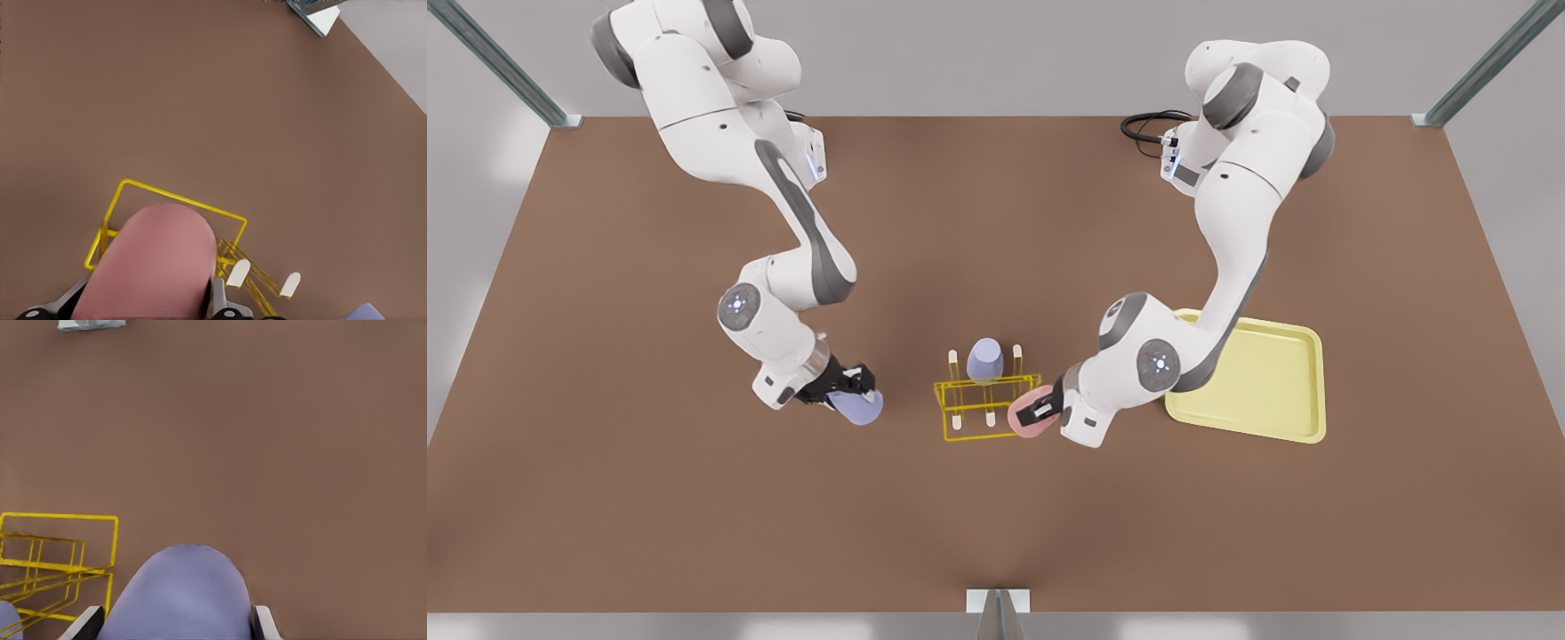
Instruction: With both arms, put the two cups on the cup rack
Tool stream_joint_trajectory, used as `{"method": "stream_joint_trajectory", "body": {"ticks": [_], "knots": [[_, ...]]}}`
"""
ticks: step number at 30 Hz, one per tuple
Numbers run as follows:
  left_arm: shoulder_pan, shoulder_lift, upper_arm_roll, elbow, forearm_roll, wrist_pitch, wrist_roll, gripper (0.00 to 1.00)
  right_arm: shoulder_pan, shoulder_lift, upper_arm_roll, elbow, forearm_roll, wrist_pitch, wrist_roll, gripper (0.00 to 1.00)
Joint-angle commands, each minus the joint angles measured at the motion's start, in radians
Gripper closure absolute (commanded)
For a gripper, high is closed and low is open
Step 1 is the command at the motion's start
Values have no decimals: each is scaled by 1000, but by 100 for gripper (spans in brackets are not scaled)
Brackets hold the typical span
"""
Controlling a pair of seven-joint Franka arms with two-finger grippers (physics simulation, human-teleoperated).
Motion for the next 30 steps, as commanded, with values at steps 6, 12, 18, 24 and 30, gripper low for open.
{"method": "stream_joint_trajectory", "body": {"ticks": [6,12,18,24,30], "knots": [[2,-12,1,5,9,4,-287,0,49,183,1,361,119,-306,85,21],[281,-173,-7,195,303,-878,655,0,110,247,0,455,163,-318,98,21],[136,-592,303,-235,180,-801,899,0,144,275,0,466,162,-300,122,21],[137,-580,300,-233,187,-752,876,0,164,307,0,472,162,-252,121,21],[137,-578,299,-233,188,-746,864,0,168,309,0,470,162,-251,121,0]]}}
